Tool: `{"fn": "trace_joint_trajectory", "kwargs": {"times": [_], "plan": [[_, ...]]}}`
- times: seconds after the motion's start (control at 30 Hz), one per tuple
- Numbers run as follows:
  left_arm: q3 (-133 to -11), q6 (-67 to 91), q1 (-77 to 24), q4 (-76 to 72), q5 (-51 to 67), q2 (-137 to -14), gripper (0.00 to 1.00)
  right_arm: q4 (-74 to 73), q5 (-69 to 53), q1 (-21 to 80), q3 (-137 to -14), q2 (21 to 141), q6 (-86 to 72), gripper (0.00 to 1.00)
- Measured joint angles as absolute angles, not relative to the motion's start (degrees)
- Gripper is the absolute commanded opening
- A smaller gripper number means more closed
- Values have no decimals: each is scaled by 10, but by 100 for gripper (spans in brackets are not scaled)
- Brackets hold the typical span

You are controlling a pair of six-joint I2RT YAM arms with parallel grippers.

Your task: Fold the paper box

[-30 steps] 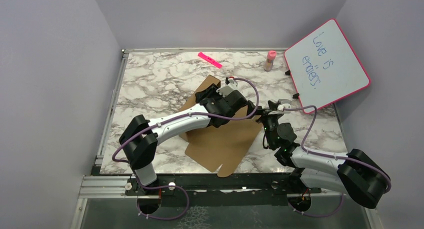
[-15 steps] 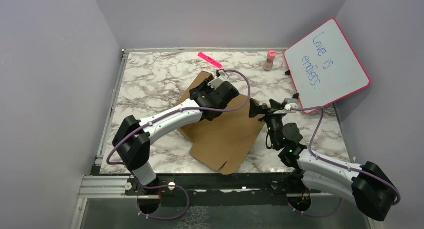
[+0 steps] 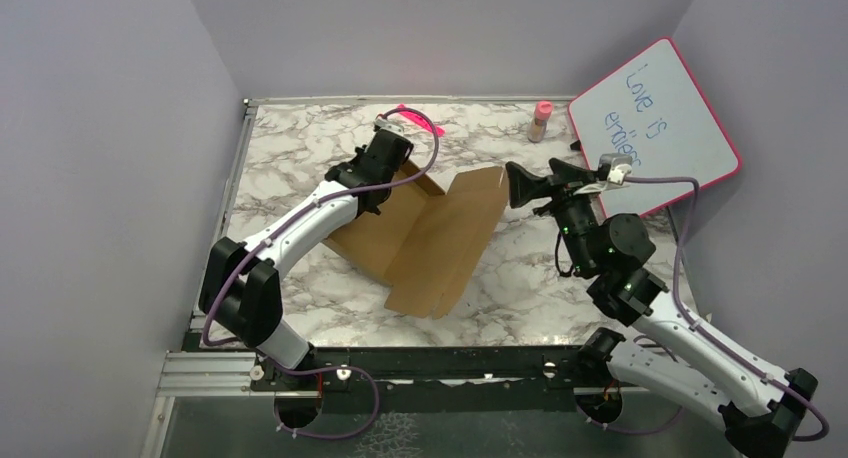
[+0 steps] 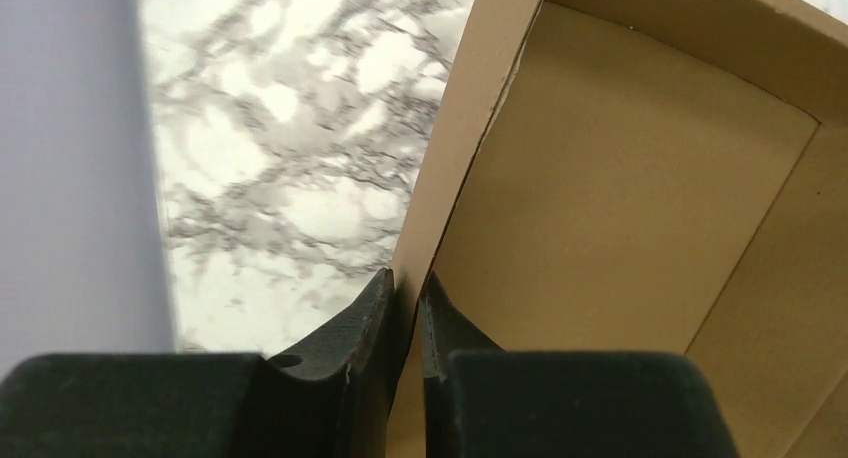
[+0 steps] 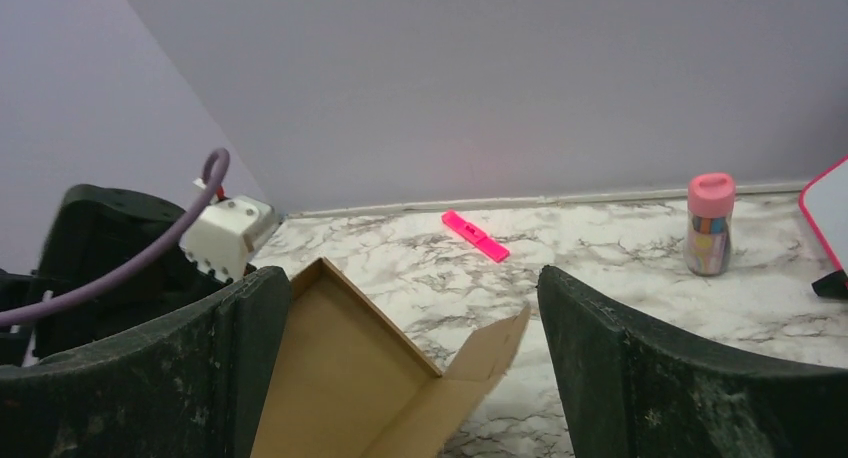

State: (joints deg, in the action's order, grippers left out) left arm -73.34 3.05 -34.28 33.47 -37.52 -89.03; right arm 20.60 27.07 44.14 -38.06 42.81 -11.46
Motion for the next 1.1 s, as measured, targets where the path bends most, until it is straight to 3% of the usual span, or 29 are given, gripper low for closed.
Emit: {"fn": "trace_joint_trajectory", "kwargs": {"times": [0.23, 0.57, 0.87, 1.0, 1.1], "plan": [[-690, 79, -277, 307, -227, -890, 14, 82, 246, 441, -481, 458, -114, 100], [-600, 172, -176, 244, -46, -890, 17, -18, 204, 441, -517, 524, -110, 100], [-455, 303, -159, 121, 34, -858, 22, -95, 169, 441, -614, 602, -104, 100], [-408, 352, -161, 59, 46, -820, 31, -119, 143, 441, -667, 633, -101, 100], [-373, 381, -163, 18, 51, -788, 44, -136, 124, 441, -693, 651, -99, 100]]}}
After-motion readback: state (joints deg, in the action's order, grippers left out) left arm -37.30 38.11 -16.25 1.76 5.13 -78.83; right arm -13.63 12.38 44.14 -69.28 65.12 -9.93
